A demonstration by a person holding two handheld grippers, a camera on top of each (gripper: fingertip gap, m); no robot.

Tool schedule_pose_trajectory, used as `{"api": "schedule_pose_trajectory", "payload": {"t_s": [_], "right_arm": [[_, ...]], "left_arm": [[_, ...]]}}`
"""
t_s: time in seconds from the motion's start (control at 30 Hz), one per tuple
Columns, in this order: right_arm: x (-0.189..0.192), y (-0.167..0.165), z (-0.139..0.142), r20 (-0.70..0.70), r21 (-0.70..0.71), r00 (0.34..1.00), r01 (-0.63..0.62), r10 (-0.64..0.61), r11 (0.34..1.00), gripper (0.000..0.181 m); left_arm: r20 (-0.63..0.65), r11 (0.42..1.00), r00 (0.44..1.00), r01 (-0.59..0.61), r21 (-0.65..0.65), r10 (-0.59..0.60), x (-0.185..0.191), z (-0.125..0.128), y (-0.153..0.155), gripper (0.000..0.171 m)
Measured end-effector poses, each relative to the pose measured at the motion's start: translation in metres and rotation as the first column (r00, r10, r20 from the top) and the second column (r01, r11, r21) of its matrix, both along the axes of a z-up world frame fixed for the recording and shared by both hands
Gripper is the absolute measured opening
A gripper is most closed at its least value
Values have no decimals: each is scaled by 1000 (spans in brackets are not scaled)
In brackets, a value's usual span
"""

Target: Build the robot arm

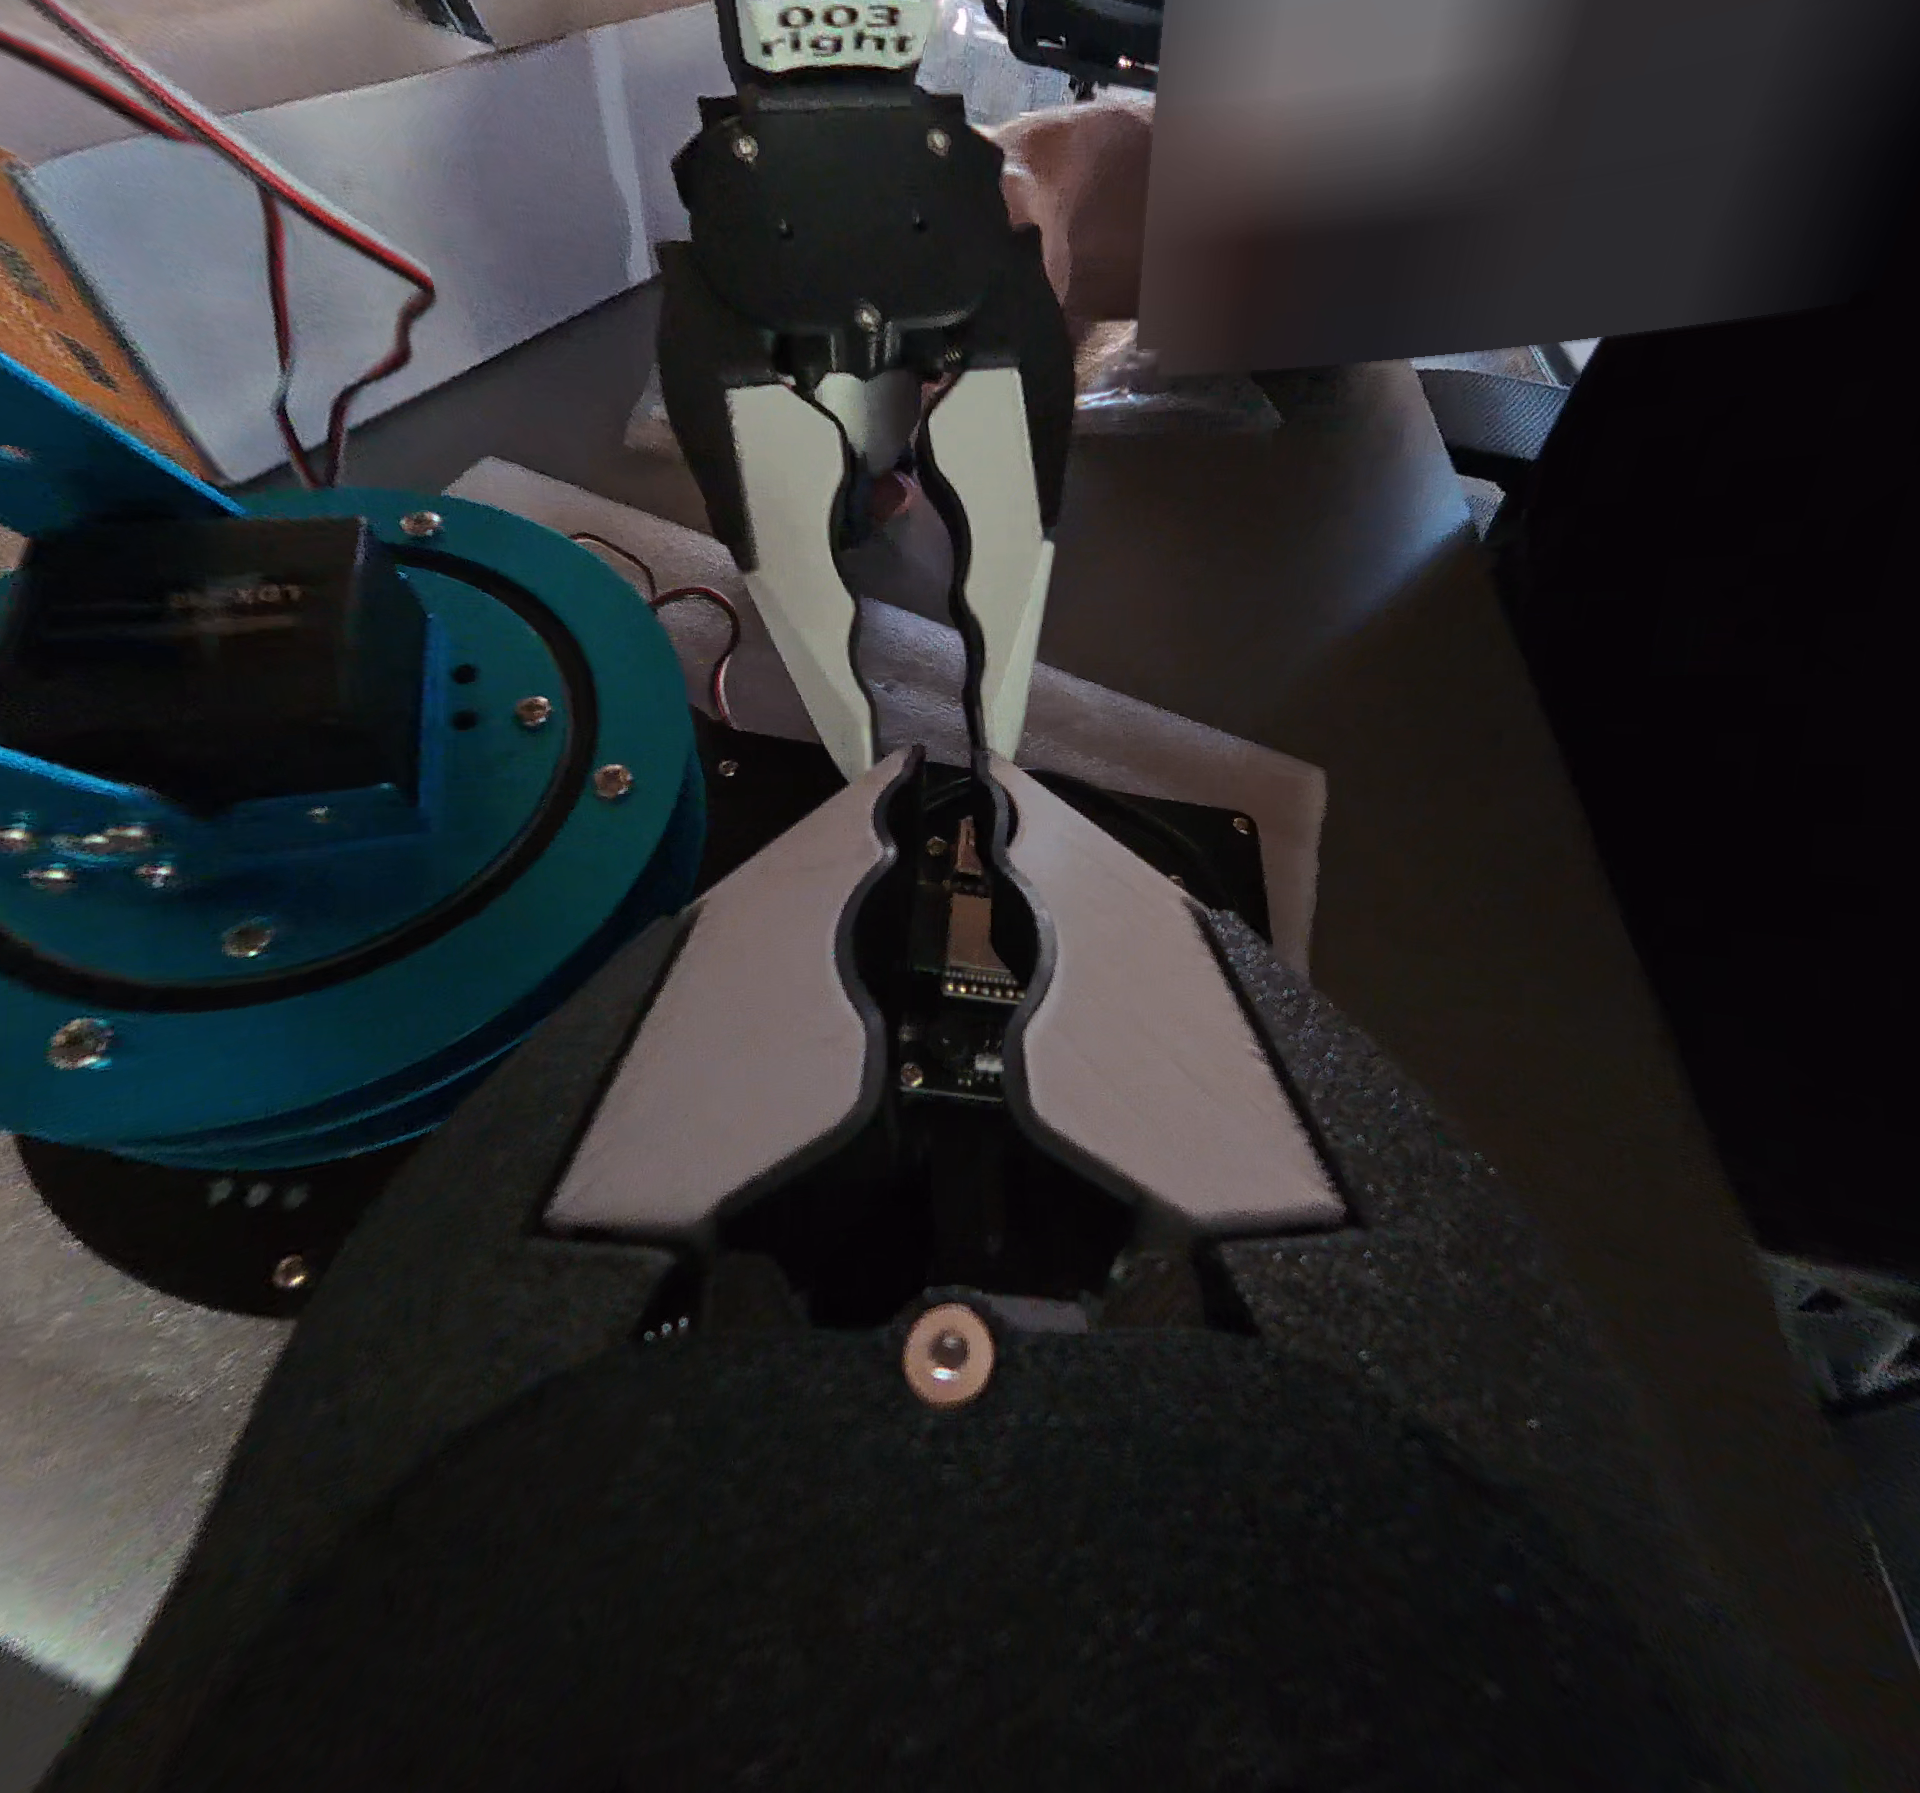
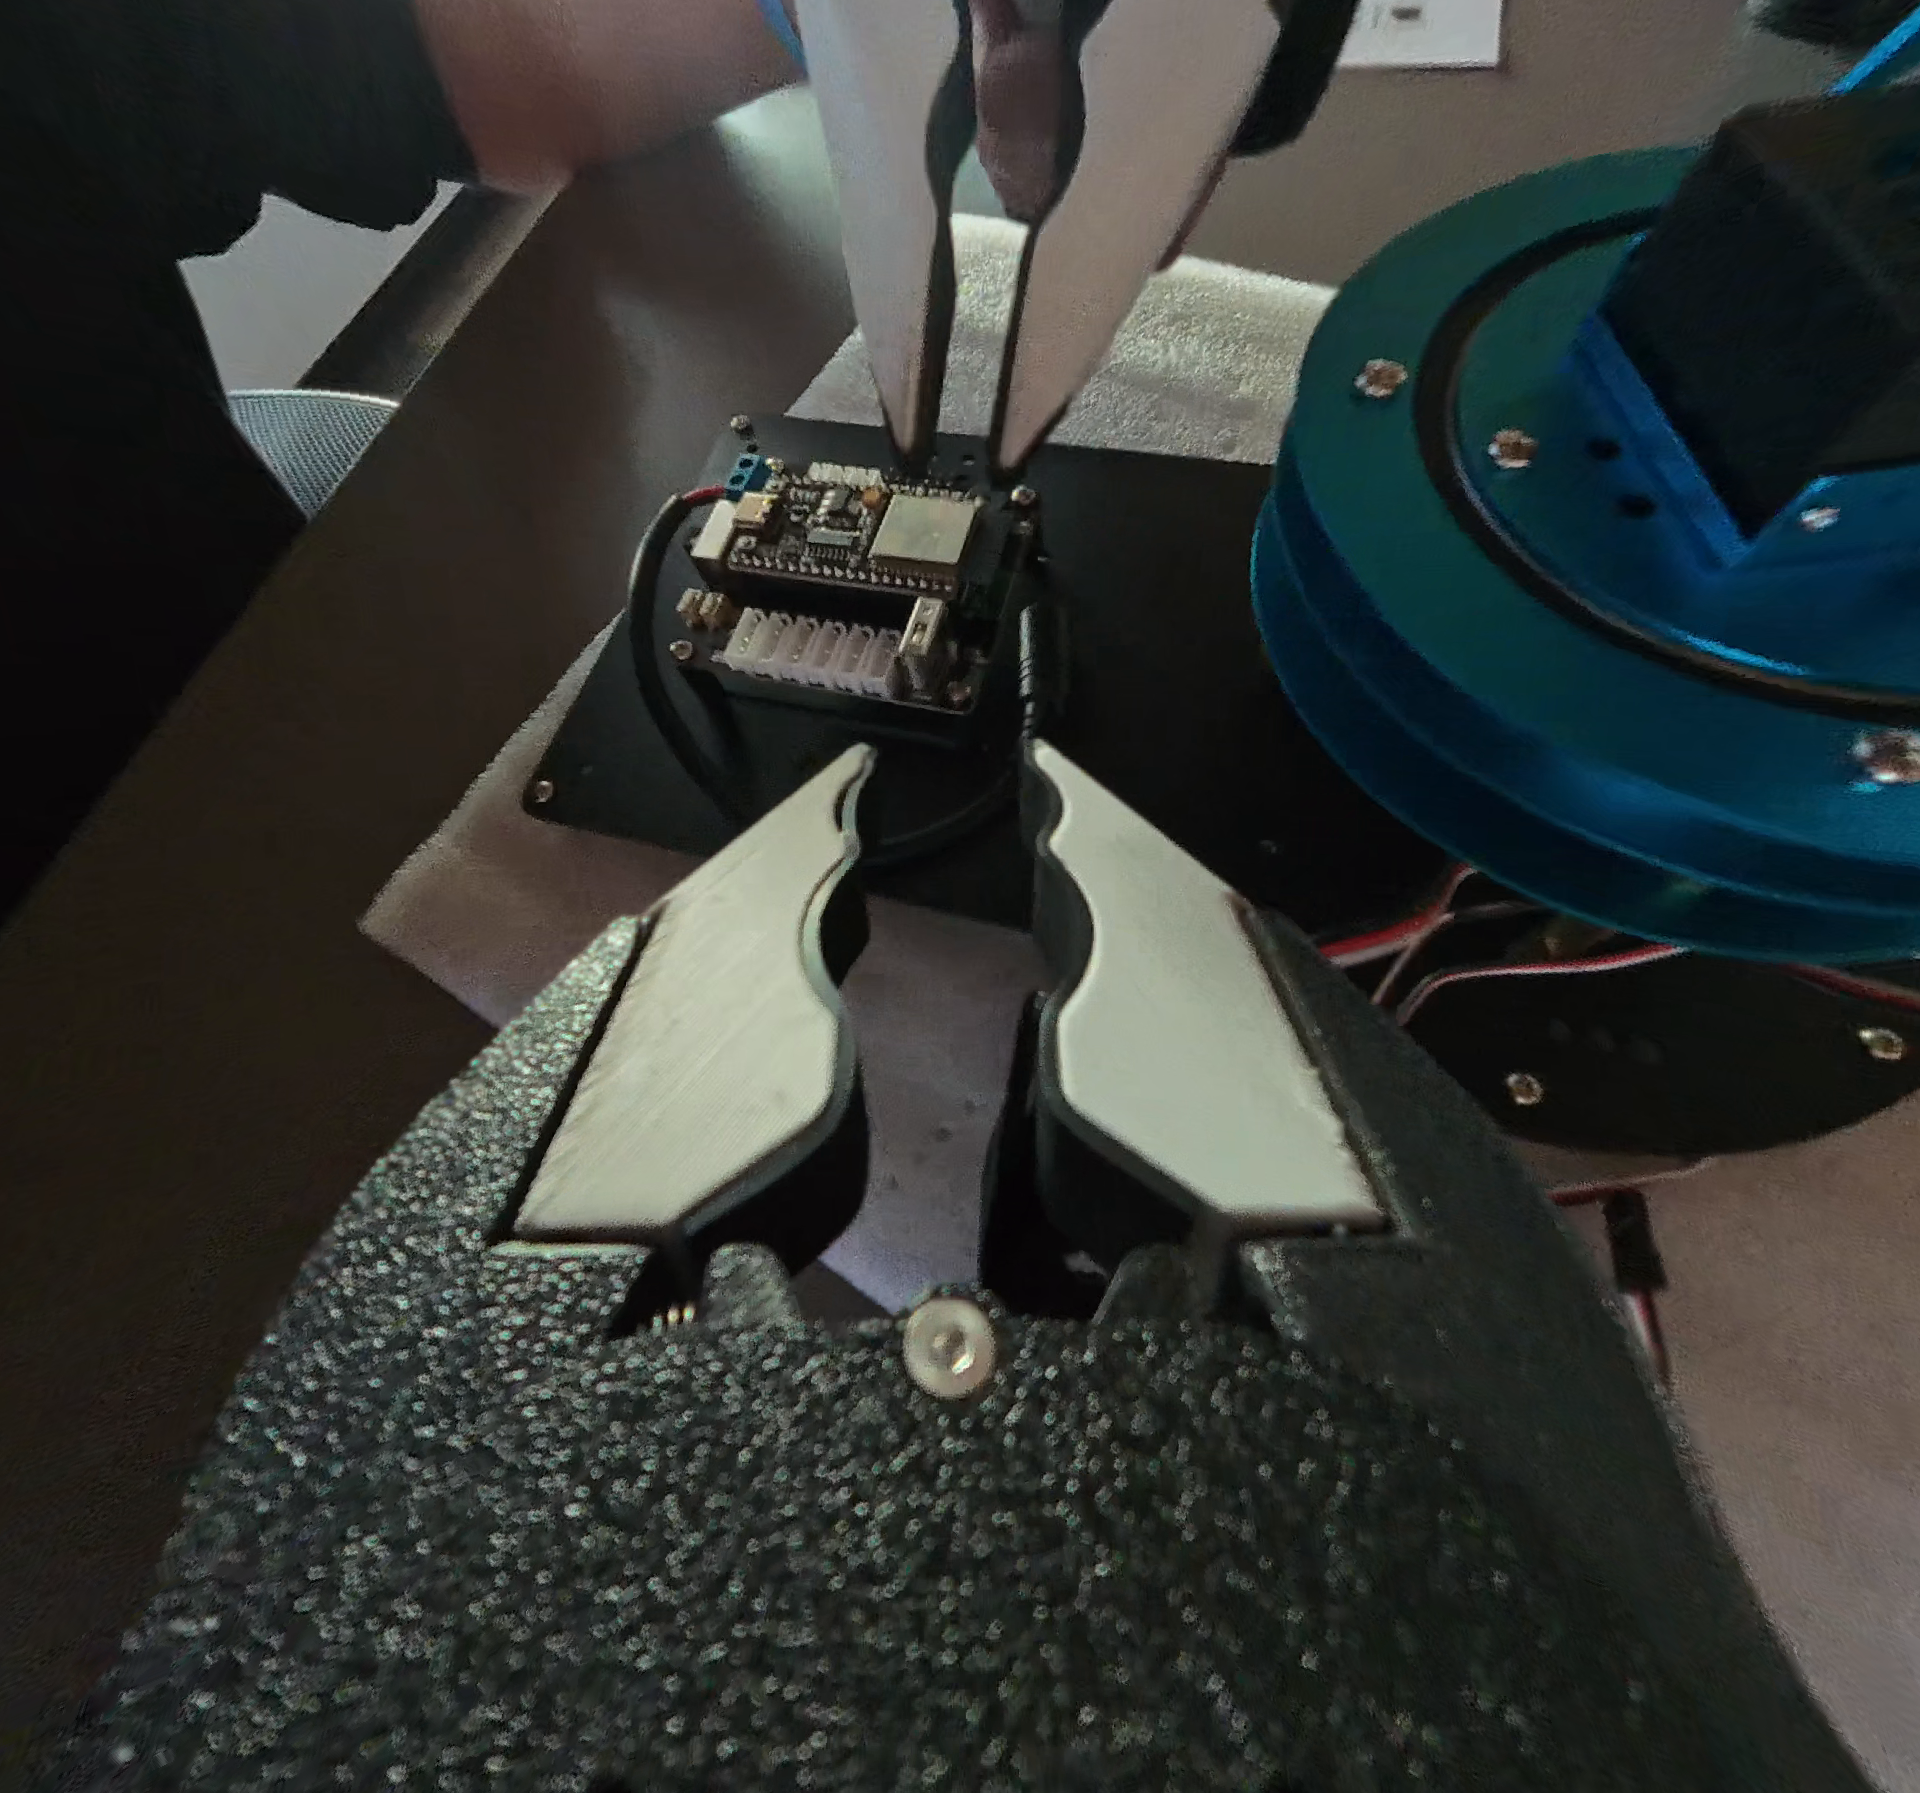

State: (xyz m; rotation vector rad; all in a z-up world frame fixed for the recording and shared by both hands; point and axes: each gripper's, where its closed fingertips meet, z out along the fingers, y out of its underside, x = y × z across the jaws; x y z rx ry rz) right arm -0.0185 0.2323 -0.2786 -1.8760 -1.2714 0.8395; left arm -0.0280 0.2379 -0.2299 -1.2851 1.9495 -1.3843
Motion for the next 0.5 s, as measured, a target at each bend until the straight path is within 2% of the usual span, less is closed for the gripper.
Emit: {"api": "schedule_pose_trajectory", "payload": {"t_s": [0.13, 0.2, 0.27, 0.37, 0.5], "right_arm": [[-8, -2, -4, -33, -30, 999, -8, 7, 1000, 21], [-12, -4, -5, -38, -59, 999, -28, 26, 998, 22], [-13, -4, -7, -38, -86, 999, -38, 35, 996, 23], [-14, -2, -8, -48, -123, 998, -37, 31, 992, 22], [-16, -2, -10, -24, -95, 999, -30, 28, 995, 22]], "left_arm": [[-23, 999, 999, -38, -29, 37, 7, -11, 2, 10], [-91, 1000, 996, -6, -28, 3, 2, -23, -1, 10], [-135, 1000, 991, -19, -10, 17, -3, -33, 4, 11], [-146, 999, 989, -9, -43, 3, -5, -35, 2, 3], [-138, 999, 990, 2, -51, -9, -6, -36, 0, 0]]}}
